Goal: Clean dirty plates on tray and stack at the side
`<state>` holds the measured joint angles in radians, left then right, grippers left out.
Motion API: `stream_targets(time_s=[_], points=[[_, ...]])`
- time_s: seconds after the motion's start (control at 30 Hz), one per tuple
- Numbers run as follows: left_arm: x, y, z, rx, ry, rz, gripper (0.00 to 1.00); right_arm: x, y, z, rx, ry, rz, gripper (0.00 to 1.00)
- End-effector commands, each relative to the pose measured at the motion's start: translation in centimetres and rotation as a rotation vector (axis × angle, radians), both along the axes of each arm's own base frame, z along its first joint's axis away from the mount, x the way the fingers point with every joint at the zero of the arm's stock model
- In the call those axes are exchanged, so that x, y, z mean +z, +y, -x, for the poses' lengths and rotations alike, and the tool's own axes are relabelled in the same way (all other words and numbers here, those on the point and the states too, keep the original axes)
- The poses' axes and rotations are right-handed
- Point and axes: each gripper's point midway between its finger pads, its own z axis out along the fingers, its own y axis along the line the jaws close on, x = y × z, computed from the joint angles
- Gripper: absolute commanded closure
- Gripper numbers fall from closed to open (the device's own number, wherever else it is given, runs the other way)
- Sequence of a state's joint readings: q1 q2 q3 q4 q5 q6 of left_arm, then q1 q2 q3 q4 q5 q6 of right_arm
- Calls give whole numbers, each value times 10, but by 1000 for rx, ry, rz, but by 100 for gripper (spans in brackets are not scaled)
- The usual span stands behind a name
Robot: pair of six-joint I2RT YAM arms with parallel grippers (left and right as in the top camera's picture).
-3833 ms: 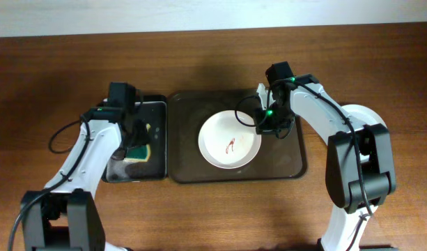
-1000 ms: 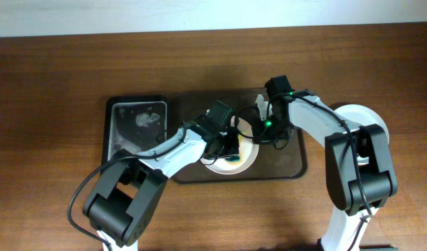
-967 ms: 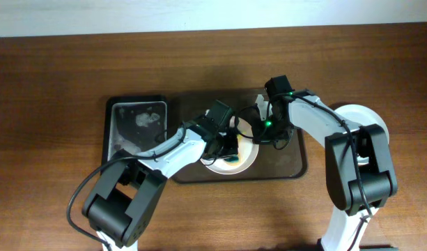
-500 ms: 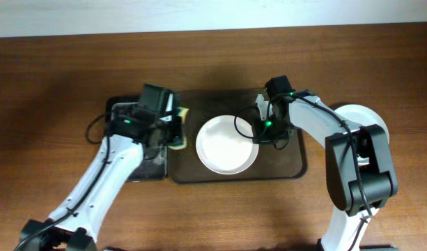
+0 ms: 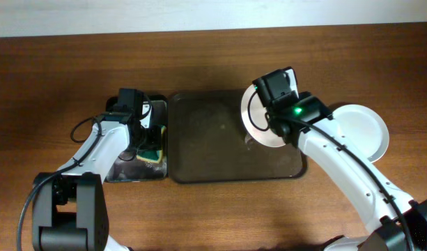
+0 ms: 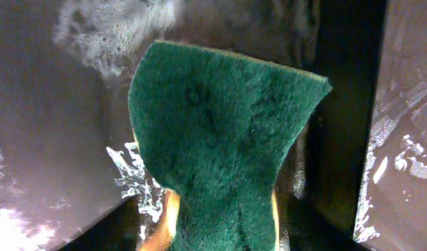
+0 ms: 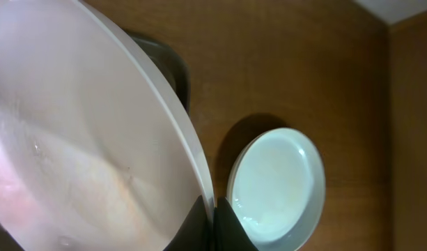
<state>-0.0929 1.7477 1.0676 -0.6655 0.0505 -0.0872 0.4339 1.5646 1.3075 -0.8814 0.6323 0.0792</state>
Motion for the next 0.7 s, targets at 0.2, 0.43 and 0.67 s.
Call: stream_targets(time_s=[0.2,0.43,0.67], points=[[-36,9,39,10,96,-29,46,45,10,-3,-12,-179,161,96],[-23,8,29,83,58,-12,100,45,12,-3,-4,-175,143,96],[27,4,-10,83,-153,16,21,64,-19,-21,-209,-314,-2,96]])
